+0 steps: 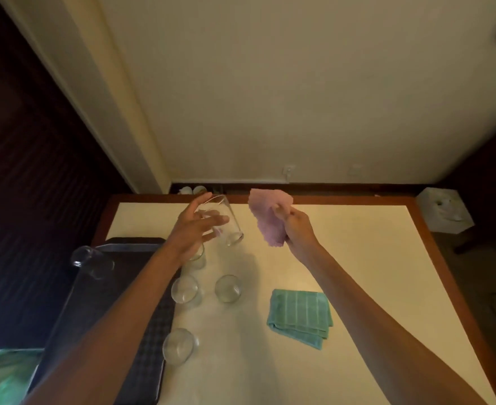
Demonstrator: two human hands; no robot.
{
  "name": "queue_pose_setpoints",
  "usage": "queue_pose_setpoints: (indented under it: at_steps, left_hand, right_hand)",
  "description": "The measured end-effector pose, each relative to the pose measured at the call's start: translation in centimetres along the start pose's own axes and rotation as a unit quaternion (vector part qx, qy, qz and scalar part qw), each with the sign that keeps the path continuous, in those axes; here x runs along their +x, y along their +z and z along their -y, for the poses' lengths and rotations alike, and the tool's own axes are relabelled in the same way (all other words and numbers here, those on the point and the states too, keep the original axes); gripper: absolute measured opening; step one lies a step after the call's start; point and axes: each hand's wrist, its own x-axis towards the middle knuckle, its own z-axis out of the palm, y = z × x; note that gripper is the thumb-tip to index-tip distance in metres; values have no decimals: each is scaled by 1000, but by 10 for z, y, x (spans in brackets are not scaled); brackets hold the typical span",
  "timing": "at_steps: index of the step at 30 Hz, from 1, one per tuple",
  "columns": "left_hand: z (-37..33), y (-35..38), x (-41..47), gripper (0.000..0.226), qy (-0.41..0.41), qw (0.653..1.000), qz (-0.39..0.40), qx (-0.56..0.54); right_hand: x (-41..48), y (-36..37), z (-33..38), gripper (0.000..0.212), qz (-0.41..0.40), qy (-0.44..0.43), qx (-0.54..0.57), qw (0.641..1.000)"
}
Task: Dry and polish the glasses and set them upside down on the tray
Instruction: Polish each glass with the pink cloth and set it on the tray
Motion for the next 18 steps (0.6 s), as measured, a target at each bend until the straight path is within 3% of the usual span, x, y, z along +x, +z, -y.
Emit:
queue_pose_setpoints:
  at_steps: [4, 8, 12, 18]
  left_hand:
    - [-47, -7, -20, 43, 35, 996, 30, -81]
    - [-89, -12, -48, 55, 67, 992, 55, -91]
    - [-112, -24, -72, 70, 67, 986, 111, -101]
    - [-131, -59, -94, 80, 21, 974, 138, -179]
  right_hand:
    - [-50, 61, 59, 25, 41, -177, -87, 979]
    - [-92, 123, 91, 23, 66, -360, -205, 908]
    - [-125, 168, 87, 35, 26, -406, -285, 868]
    - [-165, 202, 80, 70, 63, -439, -306, 842]
